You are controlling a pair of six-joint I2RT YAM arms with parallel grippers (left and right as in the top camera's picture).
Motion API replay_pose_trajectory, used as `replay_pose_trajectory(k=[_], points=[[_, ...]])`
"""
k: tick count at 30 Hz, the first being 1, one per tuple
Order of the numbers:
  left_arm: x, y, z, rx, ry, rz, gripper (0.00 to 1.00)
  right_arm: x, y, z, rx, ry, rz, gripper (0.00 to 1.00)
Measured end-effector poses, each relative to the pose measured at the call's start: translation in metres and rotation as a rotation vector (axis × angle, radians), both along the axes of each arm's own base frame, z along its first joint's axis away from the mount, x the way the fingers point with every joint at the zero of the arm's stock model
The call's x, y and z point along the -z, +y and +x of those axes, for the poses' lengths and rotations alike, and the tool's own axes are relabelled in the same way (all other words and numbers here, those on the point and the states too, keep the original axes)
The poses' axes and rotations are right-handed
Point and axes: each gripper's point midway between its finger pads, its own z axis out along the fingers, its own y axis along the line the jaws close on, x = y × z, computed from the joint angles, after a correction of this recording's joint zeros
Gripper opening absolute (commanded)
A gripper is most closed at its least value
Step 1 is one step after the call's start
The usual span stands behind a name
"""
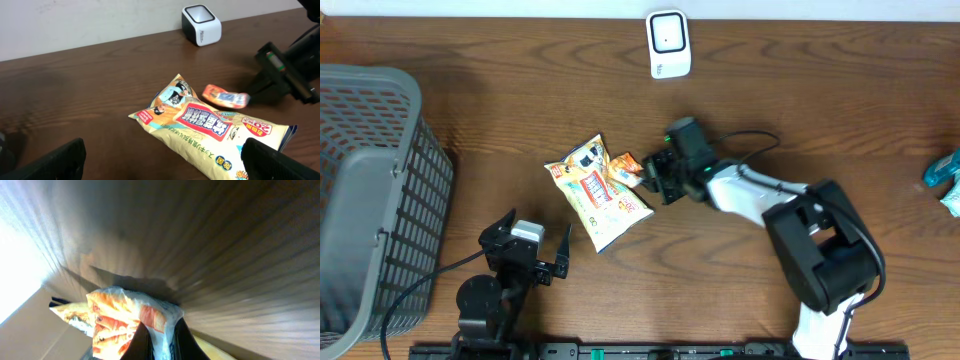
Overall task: Scan the item barcode
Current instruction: 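Lift the orange tissue pack and pull it right, away from the yellow pack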
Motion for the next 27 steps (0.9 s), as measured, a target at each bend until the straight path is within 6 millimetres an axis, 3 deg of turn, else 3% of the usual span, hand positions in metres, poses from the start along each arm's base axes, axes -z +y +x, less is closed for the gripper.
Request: replay_pose_trajectory(k=[10,18,27], points=[[0.000,0.000,0.000,0.000,0.000,0.000,0.98,-0.033,-0.032,-0.008,-0.186,0.084,0.350,0.01],[0.000,0.000,0.000,0.000,0.000,0.000,0.98,-0.071,-0.022,-0.041,-0.360,0.167,0.620,0.01],[0.000,0.000,0.000,0.000,0.000,0.000,0.98,-0.096,-0.021,-0.057,-0.446,0.211,0.762,0.01]])
